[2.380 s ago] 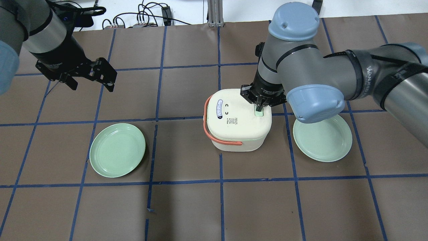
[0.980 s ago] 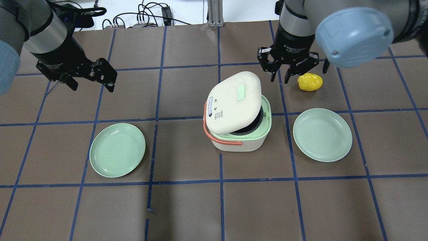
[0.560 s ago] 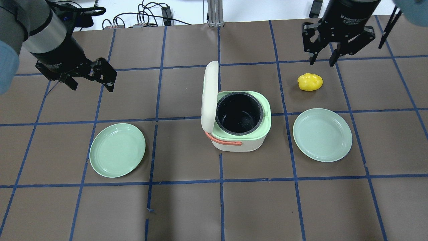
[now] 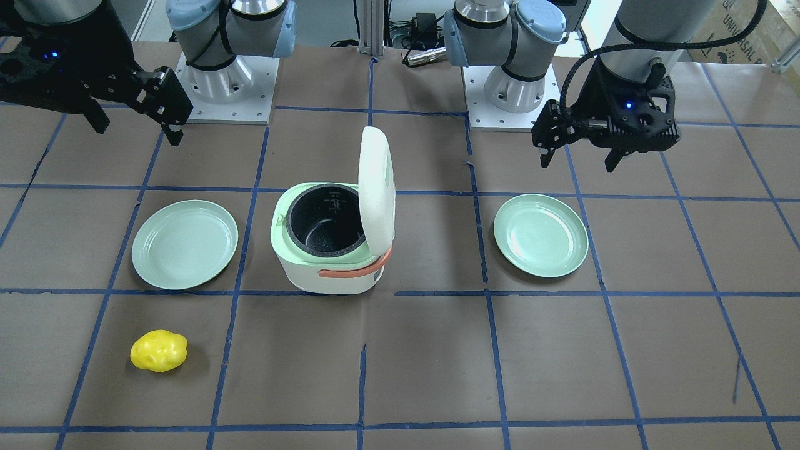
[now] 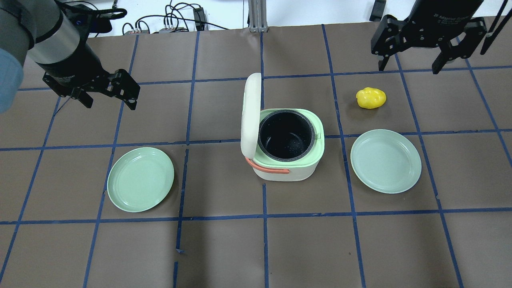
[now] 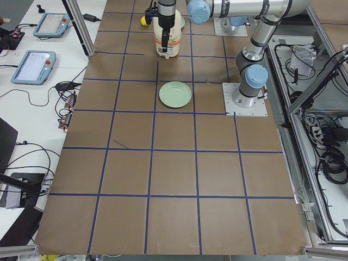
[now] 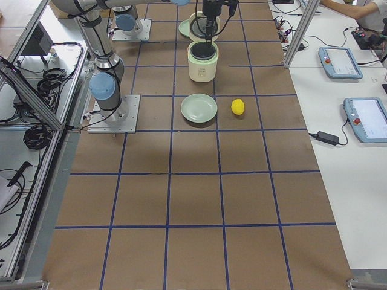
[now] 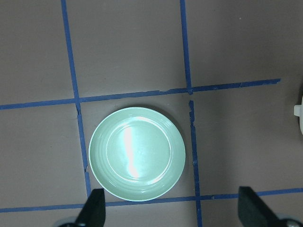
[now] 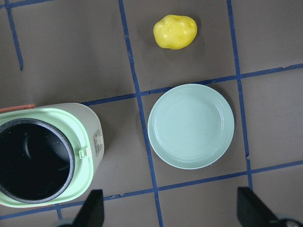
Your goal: Press rice cooker button
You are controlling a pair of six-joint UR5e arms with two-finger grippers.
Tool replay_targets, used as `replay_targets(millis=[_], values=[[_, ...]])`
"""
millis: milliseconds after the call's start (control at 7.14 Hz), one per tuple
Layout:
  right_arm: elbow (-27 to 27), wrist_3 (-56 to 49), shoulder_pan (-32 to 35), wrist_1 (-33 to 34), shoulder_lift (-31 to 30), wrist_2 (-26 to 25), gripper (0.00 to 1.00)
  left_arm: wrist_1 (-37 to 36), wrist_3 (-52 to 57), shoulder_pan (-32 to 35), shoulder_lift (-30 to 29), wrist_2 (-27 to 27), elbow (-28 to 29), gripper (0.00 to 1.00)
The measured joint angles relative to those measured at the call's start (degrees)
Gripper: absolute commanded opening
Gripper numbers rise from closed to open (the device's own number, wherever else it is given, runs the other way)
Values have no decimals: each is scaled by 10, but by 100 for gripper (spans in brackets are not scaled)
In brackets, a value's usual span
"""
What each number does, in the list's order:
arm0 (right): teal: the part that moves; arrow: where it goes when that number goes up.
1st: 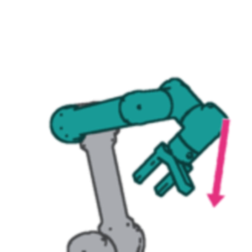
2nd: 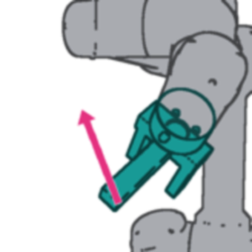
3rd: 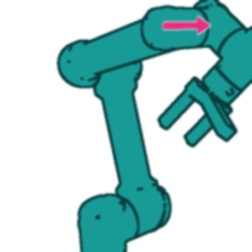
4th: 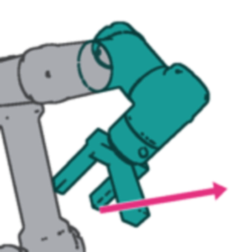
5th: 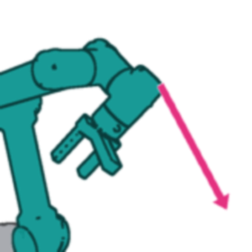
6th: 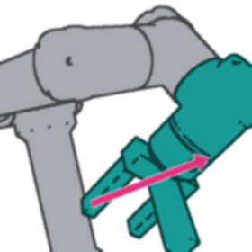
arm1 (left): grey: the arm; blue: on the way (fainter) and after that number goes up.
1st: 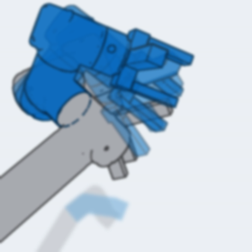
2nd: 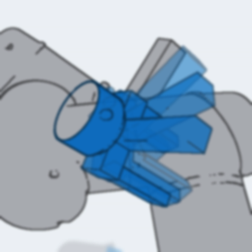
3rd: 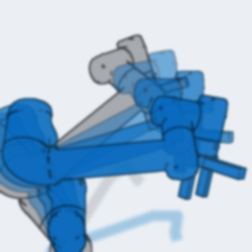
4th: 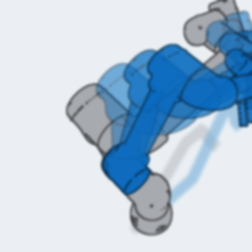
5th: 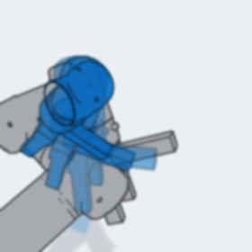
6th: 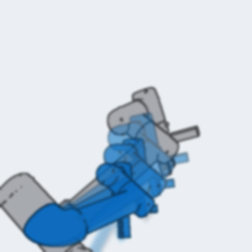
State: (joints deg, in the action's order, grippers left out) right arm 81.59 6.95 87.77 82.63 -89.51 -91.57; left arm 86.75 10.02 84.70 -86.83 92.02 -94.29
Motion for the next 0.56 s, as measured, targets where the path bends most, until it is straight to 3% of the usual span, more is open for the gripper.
replay_targets(millis=[560], values=[[4,-3,21,-10,21,26,100,0,0,0,0,0,0,100]])
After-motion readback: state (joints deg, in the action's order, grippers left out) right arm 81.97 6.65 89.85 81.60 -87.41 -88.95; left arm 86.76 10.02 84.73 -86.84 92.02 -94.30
